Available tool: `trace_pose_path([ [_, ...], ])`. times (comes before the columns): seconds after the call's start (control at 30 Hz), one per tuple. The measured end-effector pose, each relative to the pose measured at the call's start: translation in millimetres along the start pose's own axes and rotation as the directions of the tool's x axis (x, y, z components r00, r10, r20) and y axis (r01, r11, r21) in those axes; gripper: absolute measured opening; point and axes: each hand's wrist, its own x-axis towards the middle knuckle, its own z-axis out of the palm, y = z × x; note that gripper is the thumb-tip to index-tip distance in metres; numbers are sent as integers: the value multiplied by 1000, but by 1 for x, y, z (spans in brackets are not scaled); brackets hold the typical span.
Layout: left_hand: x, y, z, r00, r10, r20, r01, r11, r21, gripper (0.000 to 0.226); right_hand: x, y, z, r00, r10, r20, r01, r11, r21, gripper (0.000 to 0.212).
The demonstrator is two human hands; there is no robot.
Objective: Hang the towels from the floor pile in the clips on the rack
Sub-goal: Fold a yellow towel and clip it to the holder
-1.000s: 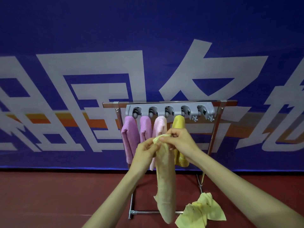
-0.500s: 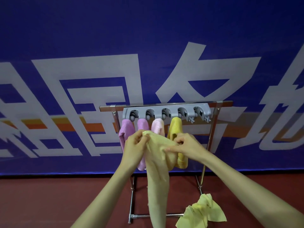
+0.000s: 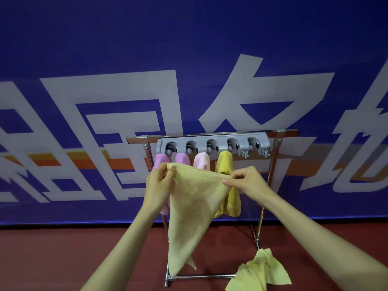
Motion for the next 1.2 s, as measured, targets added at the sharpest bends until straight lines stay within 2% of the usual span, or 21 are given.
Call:
trace_pose_path([
  [0.2, 7, -9, -1, 999, 38, -30, -36, 997, 75, 23, 5, -10, 9, 998, 6, -55, 6, 978, 210, 27],
  [0.3, 8, -14, -2, 999, 27, -34, -25, 998, 61, 22, 7, -15, 10, 996, -9, -87, 30, 967, 253, 30],
  [0.4, 7, -15, -2, 1000, 17, -6, -17, 1000, 16, 13, 8, -19, 4, 998, 36, -49, -22, 967, 252, 20],
  [0.5, 5, -17, 2, 999, 23, 22, -24, 999, 31, 11, 9, -21, -2, 997, 81, 17, -83, 981, 176, 17],
  [0.77, 1, -18, 16, 998, 13, 69, -15, 1000, 22, 14, 14, -7, -9, 992, 122, -20, -119, 986, 118, 13],
  [0.87, -2, -15, 21, 996, 17, 88, -18, 1000, 9, 15, 12, -7, -11, 986, 159, 53, -164, 979, 117, 22],
  [1.07, -5, -13, 24, 993, 40, 115, -42, 999, 11, 15, 6, -7, -15, 922, 196, 334, -242, 965, 101, 41],
  [1.2, -4, -9, 25, 998, 23, 63, -22, 1000, -9, 13, 1, -19, -12, 879, 121, 461, -177, 981, 80, 49],
])
